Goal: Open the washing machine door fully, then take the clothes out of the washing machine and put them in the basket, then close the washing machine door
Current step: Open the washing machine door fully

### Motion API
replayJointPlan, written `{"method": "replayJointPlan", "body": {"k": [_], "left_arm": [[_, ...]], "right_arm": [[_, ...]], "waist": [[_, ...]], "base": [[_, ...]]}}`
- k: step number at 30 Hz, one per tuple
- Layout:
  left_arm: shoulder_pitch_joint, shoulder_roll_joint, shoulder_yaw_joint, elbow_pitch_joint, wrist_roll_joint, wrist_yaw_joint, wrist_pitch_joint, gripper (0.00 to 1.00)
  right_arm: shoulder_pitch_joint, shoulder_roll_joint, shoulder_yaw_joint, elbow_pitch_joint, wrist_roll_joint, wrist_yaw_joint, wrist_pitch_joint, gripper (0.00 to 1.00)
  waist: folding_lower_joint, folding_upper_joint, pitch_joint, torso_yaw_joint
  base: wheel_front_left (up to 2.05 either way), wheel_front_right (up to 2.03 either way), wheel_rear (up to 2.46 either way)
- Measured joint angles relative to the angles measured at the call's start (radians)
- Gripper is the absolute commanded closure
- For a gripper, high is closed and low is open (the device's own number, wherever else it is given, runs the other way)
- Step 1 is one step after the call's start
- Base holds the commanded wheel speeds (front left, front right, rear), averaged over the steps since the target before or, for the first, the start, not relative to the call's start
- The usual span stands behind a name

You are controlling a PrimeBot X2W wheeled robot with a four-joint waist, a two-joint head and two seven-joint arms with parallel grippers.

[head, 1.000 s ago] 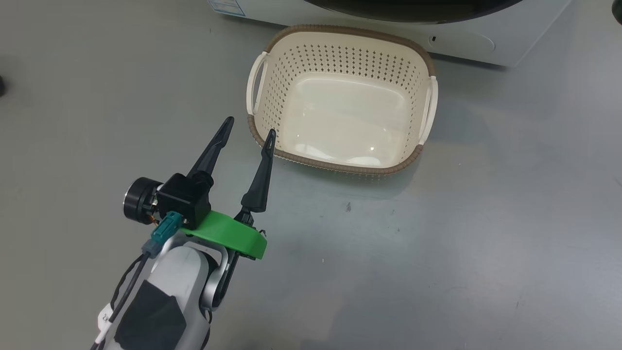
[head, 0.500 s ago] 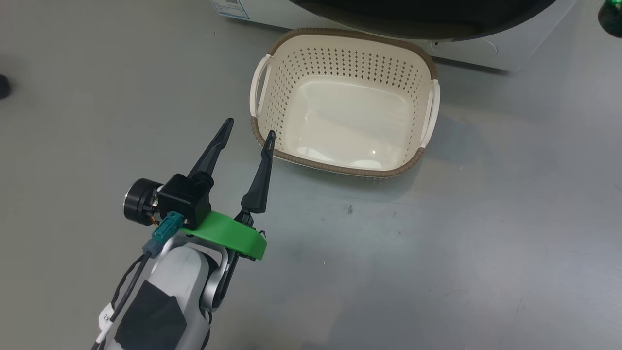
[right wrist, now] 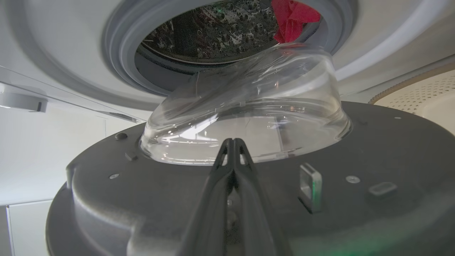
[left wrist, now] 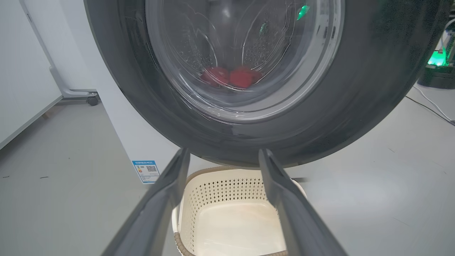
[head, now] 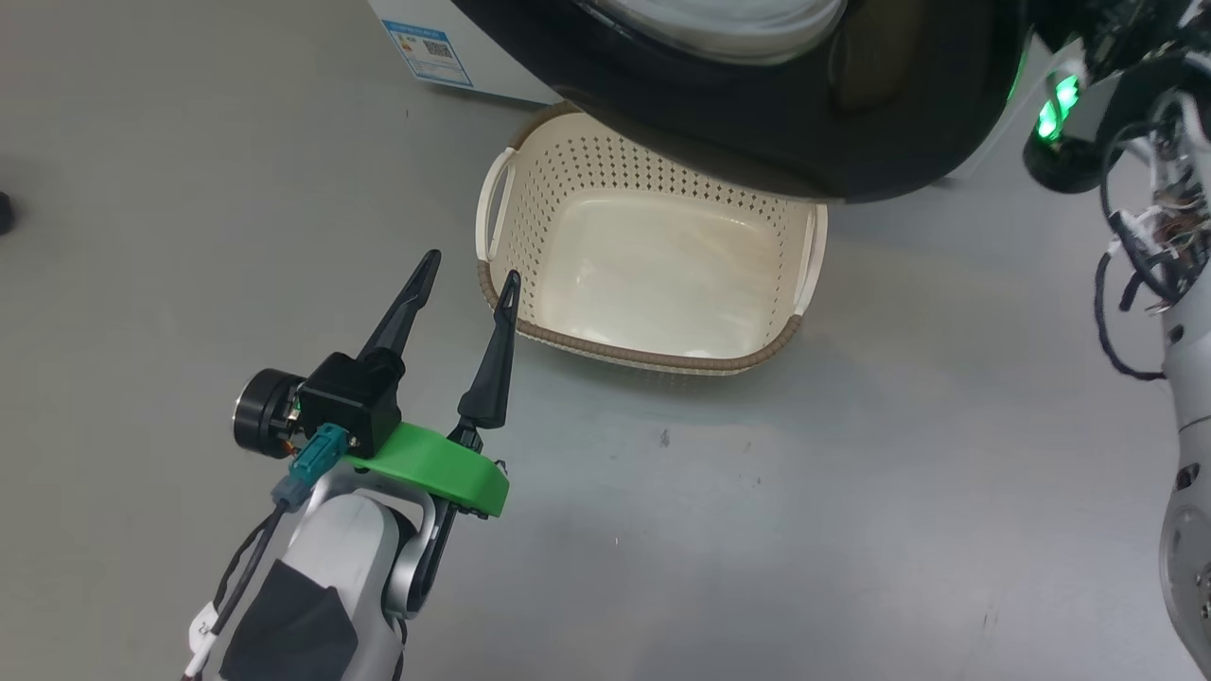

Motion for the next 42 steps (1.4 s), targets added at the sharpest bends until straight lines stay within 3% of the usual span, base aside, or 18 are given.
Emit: {"method": "replayJointPlan", "body": {"k": [14,24,42], "left_arm": [[0.063,0.000,0.013,0.028,-0.001,0.001,0.000,0.00],[0.114,0.001,0.026,0.050,-0.012,0.009,0.000,0.00],[0.169,0.006,0.026,0.082,-0.019,0.019,0.000,0.00]], "right_arm": [[0.146,0.045,0.016,-0.033,0.038,0.031,0.074,1.00],[0.266,0.093,0.038,-0.063,0.057,0.032,0.109,1.00],[0.433,0.122,0.105,-0.126,0.094,0.040,0.125,1.00]], "waist": [[0.0000,0.0000,-0.090,-0.015],[0.0000,0.0000,-0.166,-0.011],[0.0000,0.0000,-0.271,0.031]], "base": [[0.00,0.00,0.00],[0.00,0.00,0.00],[0.00,0.00,0.00]]}}
